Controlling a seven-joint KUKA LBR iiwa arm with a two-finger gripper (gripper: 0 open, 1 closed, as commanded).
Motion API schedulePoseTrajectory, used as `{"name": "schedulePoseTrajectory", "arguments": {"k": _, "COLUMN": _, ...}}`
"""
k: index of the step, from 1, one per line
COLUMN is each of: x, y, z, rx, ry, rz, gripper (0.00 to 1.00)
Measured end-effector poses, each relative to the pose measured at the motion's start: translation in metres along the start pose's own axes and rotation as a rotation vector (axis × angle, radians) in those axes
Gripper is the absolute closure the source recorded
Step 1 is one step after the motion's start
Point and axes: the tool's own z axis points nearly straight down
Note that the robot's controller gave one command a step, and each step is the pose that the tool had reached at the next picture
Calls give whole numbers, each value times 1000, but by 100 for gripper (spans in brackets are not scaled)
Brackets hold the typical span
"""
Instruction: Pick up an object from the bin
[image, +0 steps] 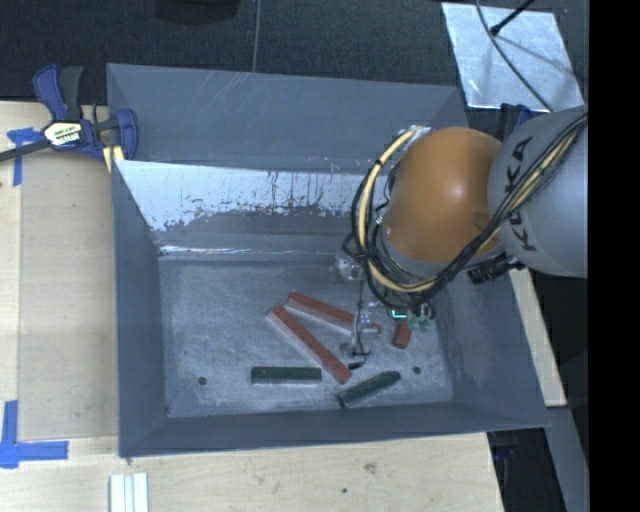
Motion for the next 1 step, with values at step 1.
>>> {"name": "schedulePoseTrajectory", "arguments": {"k": 1, "x": -60, "y": -9, "z": 102, "rx": 1, "ry": -1, "rz": -94, "gripper": 0}}
